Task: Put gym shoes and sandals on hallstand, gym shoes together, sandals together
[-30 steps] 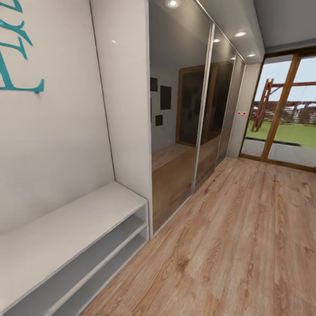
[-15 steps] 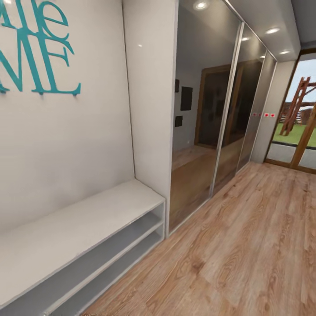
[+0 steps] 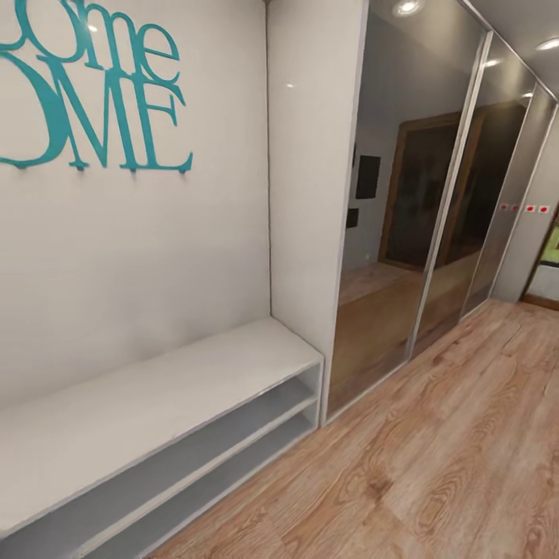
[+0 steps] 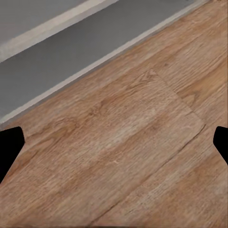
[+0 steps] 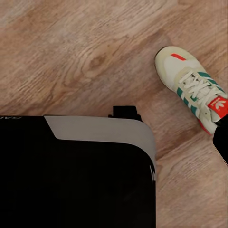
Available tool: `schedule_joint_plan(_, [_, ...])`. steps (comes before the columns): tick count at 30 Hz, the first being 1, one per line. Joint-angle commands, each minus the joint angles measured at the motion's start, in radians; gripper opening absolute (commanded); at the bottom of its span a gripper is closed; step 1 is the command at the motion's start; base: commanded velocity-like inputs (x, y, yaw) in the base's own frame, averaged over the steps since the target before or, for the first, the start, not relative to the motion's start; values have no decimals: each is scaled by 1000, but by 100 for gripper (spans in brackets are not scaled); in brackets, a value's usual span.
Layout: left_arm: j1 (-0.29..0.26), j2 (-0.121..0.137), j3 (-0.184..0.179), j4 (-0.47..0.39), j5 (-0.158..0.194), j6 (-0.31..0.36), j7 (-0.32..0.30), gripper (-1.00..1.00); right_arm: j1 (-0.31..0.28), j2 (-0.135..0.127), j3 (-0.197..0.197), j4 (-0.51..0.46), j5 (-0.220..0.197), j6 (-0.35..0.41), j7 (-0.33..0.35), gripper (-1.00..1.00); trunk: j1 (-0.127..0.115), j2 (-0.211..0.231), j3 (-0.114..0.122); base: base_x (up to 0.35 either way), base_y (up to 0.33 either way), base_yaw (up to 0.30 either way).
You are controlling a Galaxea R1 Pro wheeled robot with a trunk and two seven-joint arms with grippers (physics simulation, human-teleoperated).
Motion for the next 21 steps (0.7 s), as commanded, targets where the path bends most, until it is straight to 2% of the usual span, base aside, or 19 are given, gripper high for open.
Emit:
schedule_joint_plan(1, [-1,0,0,1,0,-3,-3,100,0,0,0,-1,0,0,0,100,0,-1,0,0,0,289])
schedule_joint_plan(16, [-1,0,0,3,0,-3,-3,100,0,0,0,-1,0,-1,-2,100,0,-1,6,-4,0,292])
schedule_joint_plan(21, [-1,-1,0,36,0,-4,-3,100,0,0,0,-1,0,-1,-4,100,0,-1,6,-91,23,299])
